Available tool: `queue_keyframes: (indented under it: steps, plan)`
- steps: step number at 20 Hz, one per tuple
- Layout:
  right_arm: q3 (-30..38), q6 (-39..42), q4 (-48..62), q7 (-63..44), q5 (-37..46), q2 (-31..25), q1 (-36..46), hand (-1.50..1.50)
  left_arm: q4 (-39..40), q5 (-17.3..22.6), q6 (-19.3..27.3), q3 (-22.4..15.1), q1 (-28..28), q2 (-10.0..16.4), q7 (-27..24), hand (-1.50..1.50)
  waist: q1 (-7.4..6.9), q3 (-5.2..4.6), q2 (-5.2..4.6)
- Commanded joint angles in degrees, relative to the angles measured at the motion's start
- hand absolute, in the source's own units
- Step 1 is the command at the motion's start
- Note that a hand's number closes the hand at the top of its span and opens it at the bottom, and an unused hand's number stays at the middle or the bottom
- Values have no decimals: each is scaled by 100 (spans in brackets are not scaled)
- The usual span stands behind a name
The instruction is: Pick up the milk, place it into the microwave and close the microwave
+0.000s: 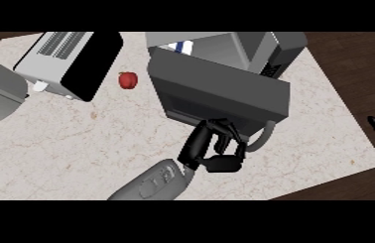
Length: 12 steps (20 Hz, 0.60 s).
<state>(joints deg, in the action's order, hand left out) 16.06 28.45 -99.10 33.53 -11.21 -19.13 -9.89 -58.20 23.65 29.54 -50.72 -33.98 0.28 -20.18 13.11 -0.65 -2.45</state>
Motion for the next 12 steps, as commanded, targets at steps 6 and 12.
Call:
queue_keyframes:
  steps: [6, 12]
  plan:
    - [-12, 278, -218, -362, -370, -331, 240, -150, 378, 980, 241, 466, -718, -27, -295, 150, 299, 6, -129]
    - [74, 351, -264, -606, -610, -532, 383, -150, 845, 1422, 199, 687, -1238, -28, -391, 150, 370, 17, -160]
